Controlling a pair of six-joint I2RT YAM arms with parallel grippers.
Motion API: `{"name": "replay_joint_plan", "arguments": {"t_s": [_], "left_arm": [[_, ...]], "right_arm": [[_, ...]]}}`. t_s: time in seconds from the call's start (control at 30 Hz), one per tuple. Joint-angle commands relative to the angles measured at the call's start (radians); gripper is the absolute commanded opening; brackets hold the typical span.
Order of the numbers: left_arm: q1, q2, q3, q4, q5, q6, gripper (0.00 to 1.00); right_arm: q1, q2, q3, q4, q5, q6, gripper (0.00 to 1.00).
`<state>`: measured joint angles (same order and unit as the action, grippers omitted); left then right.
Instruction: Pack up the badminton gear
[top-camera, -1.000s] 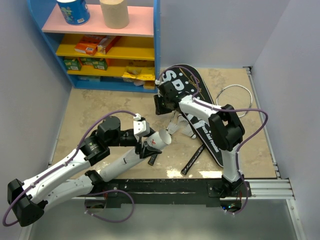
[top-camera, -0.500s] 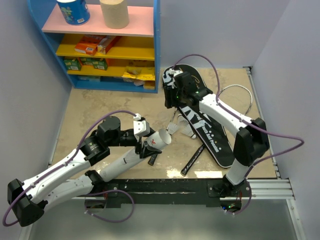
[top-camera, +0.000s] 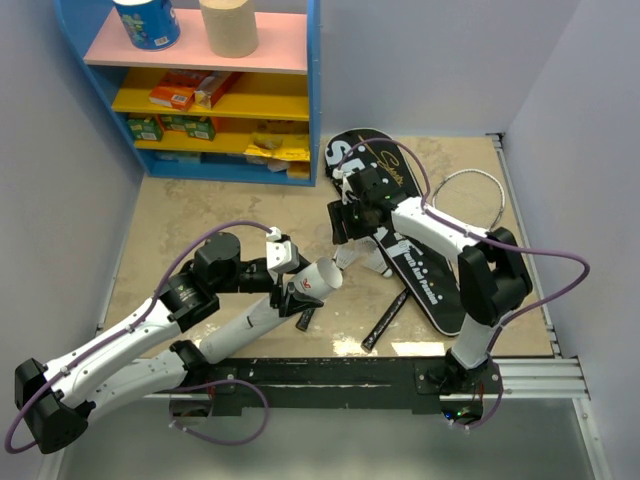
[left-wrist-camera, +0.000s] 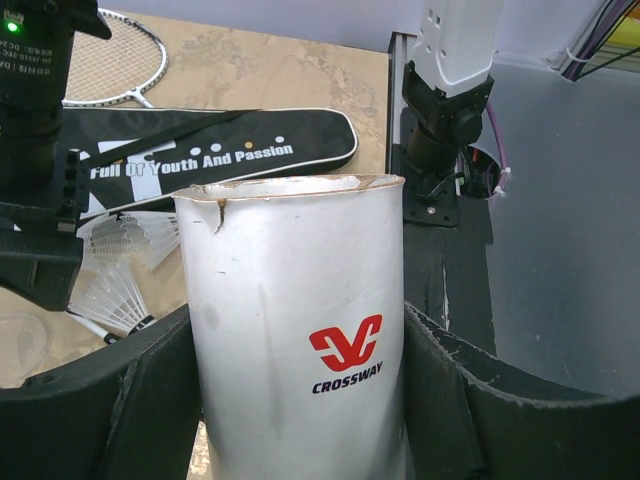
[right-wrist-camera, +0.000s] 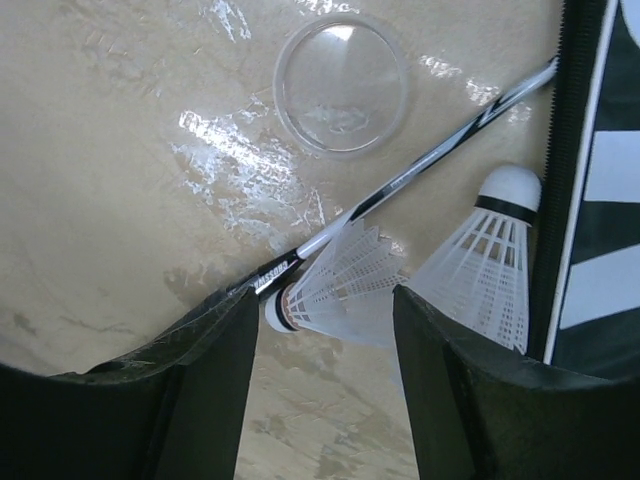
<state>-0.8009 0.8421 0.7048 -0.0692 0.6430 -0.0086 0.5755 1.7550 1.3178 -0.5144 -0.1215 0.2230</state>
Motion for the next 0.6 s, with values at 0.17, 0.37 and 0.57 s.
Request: {"name": "replay_joint_plan", "arguments": {"t_s": [0.17,0.37,0.57], "left_arm": [[-0.003,-0.011,-0.002,0.031,0.011,-0.021,0.08],[-0.001,-0.002,-0.001,0.026,0.01,-0.019,0.08],[-0.001,0.008,0.002,0.023,0.015,-0.017,0.08]], "right_arm": [[-0.011,0.052,-0.017,0.063,-0.125,-0.05,0.61],[-0.014,0.067,-0.035,0.073,-0.155,-0.054,0.61],[-0.016,0.06,-0.058,0.076,-0.211,-0.059,0.59]]}}
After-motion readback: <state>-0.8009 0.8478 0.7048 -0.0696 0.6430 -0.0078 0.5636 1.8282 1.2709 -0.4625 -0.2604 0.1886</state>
